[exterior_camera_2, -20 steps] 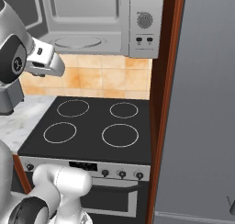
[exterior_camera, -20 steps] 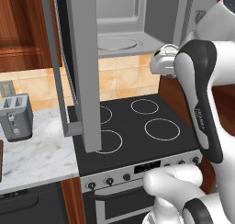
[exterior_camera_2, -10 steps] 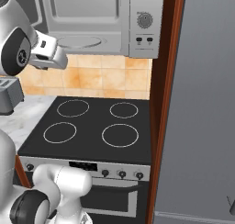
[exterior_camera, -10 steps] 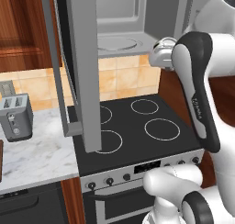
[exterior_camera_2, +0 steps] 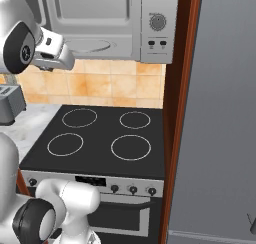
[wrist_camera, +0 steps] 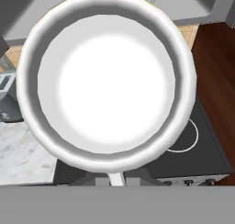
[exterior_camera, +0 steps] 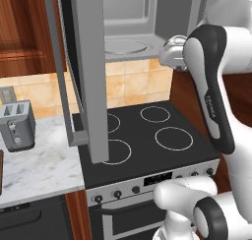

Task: Pick the mug from the counter and place it inside the microwave. Then close the microwave.

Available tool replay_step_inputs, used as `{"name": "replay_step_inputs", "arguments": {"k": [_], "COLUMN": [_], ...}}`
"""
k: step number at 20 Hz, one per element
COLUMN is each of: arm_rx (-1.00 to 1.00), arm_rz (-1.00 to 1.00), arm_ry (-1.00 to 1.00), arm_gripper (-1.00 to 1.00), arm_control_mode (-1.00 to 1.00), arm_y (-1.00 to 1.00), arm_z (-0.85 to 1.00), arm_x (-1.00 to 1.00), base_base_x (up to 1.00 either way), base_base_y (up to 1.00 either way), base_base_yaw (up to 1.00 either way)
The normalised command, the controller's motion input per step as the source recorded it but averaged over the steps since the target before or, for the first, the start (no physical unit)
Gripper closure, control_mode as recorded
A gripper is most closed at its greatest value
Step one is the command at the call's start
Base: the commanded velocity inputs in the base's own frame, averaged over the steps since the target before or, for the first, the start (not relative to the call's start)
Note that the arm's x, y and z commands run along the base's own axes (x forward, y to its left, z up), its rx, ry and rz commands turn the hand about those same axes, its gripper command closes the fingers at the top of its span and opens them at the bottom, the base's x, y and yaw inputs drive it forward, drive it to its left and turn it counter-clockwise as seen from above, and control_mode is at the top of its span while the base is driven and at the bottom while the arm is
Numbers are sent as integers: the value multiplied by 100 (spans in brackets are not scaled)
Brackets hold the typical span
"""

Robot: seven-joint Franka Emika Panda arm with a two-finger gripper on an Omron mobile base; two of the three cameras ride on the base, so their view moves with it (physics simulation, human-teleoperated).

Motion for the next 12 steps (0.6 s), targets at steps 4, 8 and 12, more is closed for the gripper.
{"name": "replay_step_inputs", "arguments": {"k": [4, 8, 12], "arm_rx": [0, 0, 0], "arm_rz": [0, 0, 2], "arm_ry": [0, -1, -2], "arm_gripper": [100, 100, 100], "arm_control_mode": [-100, -100, -100], "arm_y": [0, 0, 0], "arm_z": [0, 0, 0], "arm_x": [35, 37, 28], "base_base_x": [0, 0, 0], "base_base_y": [0, 0, 0], "base_base_yaw": [0, 0, 0]}}
